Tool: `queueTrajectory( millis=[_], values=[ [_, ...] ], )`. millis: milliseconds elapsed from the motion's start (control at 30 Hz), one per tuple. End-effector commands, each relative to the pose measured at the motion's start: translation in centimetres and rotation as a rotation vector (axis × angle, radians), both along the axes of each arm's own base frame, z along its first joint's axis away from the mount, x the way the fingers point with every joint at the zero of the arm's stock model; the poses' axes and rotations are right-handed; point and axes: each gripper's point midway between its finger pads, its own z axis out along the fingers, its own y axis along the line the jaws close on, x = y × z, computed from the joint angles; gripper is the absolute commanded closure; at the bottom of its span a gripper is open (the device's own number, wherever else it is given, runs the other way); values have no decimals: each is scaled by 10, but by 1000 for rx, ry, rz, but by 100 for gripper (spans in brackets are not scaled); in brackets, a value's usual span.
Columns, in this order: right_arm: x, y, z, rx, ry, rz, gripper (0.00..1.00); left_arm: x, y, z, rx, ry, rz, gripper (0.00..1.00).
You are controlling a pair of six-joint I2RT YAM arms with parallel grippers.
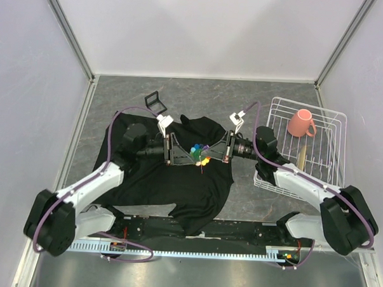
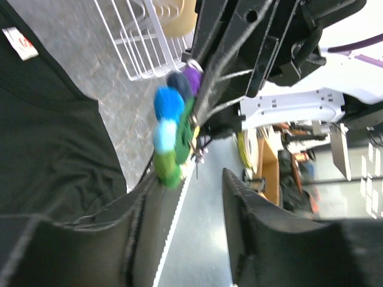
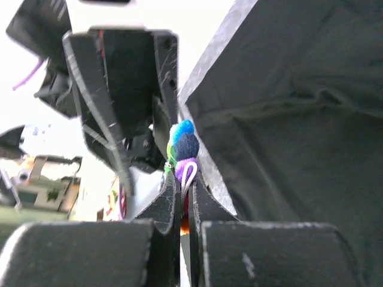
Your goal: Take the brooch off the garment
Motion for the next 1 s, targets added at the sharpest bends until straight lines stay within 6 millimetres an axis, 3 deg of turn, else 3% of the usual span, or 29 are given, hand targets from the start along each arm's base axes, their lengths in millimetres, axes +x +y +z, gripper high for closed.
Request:
queueTrajectory(
  millis=[0, 100, 267, 467, 567, 733, 967],
  values=[
    [37, -10, 24, -1, -66, -229, 100, 9, 11, 7, -41, -85, 175, 39],
    [47, -11, 34, 29, -73, -290, 100, 0, 9, 13, -84, -95, 176, 33],
    [52, -9, 39, 34, -84, -321, 100, -10, -8, 18, -130, -74, 133, 32],
    [51, -7, 42, 32, -94, -320, 100, -4, -16, 17, -142, -37, 143, 32],
    [48, -7, 45, 33, -104, -316, 100, -2, -21, 17, -156, -23, 133, 26],
    [46, -6, 48, 23, -120, -317, 100, 8, -26, 17, -156, -23, 147, 24],
    [44, -4, 42, -7, -130, -327, 100, 10, -34, 36, -220, -16, 111, 25]
  ],
)
